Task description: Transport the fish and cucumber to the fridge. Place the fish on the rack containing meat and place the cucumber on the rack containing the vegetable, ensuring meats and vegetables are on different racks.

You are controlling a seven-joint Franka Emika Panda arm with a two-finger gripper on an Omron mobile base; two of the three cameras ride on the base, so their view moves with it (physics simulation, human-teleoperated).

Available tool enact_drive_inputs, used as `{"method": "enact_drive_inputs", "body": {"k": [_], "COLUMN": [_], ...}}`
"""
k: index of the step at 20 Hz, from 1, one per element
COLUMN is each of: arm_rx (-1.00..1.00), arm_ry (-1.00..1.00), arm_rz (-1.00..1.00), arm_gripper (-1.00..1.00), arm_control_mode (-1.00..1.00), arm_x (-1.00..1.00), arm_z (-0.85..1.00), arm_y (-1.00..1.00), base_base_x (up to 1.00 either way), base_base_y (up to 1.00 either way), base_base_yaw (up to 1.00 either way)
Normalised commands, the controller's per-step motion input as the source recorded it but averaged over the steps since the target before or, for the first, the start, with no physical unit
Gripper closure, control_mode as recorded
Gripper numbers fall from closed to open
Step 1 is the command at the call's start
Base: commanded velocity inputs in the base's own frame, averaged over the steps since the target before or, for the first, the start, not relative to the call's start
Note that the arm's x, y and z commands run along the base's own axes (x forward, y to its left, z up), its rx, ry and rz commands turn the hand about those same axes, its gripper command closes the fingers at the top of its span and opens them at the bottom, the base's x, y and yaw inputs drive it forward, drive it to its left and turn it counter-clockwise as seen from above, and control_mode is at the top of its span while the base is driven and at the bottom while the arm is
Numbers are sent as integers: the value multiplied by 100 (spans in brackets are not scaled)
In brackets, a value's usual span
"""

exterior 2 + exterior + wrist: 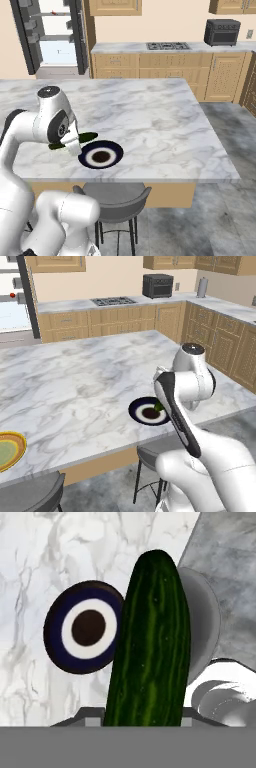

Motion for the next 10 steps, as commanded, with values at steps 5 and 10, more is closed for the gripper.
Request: {"method": "enact_drive_inputs", "body": {"k": [5,10], "arm_rx": [10,13], "arm_ry": [-30,-13], "arm_rz": [13,3], "arm_gripper": [100,100], "arm_control_mode": [-100,-100], "arm_x": [-76,-68], "arm_z": [95,81], "arm_y": [0,0], "base_base_x": [0,0], "base_base_y": [0,0], "base_base_yaw": [0,0]}}
